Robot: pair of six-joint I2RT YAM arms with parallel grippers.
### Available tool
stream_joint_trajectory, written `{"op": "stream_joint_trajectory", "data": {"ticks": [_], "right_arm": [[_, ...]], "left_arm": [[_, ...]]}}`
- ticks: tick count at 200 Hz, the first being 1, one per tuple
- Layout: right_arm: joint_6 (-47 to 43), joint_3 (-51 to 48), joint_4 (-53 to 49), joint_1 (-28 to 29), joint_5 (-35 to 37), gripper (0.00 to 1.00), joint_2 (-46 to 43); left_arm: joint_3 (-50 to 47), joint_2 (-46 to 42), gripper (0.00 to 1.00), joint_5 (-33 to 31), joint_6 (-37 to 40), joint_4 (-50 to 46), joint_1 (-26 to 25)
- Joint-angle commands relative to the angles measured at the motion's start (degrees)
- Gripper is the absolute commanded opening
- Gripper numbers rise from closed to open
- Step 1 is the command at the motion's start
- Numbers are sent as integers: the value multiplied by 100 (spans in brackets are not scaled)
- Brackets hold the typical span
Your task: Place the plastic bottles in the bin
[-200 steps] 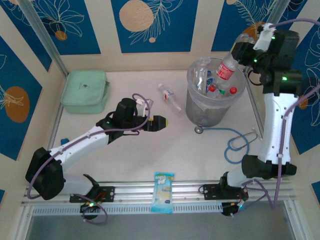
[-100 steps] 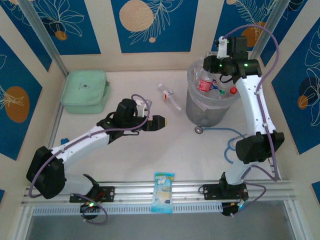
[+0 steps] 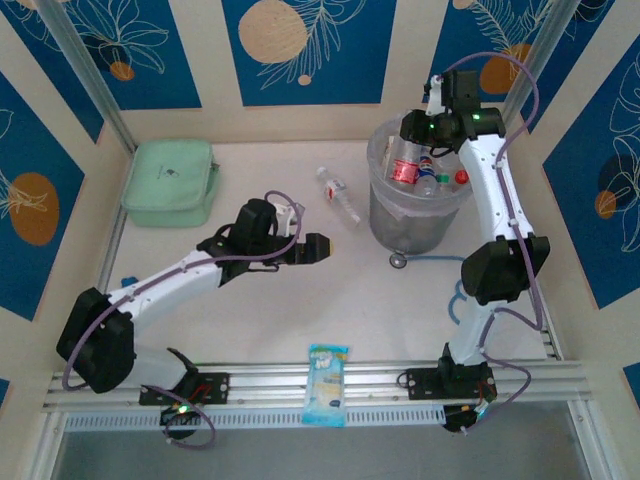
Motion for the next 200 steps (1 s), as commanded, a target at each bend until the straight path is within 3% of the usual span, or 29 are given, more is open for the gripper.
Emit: {"op": "stream_joint_trajectory", "data": {"ticks": [1,54,105,177,200], "right_arm": [[278,-627,-1385,169,-144,11,900],[426,62,-1811,211,-1048,23,581],[217,720,-2236,371,-1480,49,496],[212,1848,-2963,354,-1052,86,260],[155,2236,-3238,321,-801,87,167]], "left_arm": [[246,173,97,-3,112,-375,72],[965,644,98,-495,82,-834,115],[1696,1364,98,-765,237,-945,183],[2421,2442,99,-1962,-627,-798,308],[2816,2958,99,-2072,-653,-717,306]]}}
